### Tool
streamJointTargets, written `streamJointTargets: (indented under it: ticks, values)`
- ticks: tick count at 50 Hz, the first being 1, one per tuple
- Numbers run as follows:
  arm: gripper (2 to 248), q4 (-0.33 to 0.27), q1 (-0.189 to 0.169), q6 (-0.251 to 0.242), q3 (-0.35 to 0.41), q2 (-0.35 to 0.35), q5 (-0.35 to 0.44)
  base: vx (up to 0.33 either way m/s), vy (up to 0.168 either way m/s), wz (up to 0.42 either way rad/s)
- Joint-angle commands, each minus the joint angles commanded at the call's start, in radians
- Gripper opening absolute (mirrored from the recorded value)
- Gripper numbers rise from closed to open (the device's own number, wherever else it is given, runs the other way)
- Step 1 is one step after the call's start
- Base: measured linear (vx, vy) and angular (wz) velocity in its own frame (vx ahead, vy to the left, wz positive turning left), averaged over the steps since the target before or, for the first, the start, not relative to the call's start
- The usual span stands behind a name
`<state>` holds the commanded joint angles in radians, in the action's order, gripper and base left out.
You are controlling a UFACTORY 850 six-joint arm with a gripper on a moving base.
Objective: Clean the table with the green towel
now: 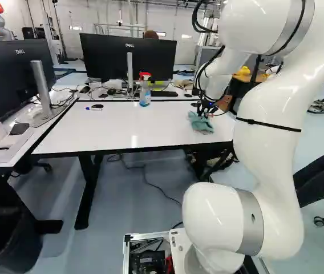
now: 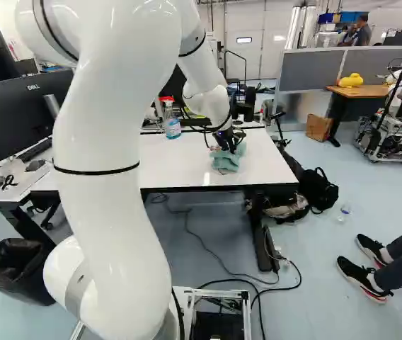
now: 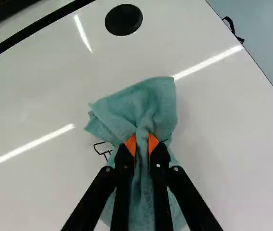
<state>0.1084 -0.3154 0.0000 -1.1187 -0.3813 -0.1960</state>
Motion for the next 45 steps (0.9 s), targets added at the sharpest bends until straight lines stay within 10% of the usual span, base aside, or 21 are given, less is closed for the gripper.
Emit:
streamJointTargets:
  ticks: [45]
  values:
    - [50, 0.0, 0.082, 0.0, 0.146, 0.118, 0.0, 0.0, 0.0, 0.0]
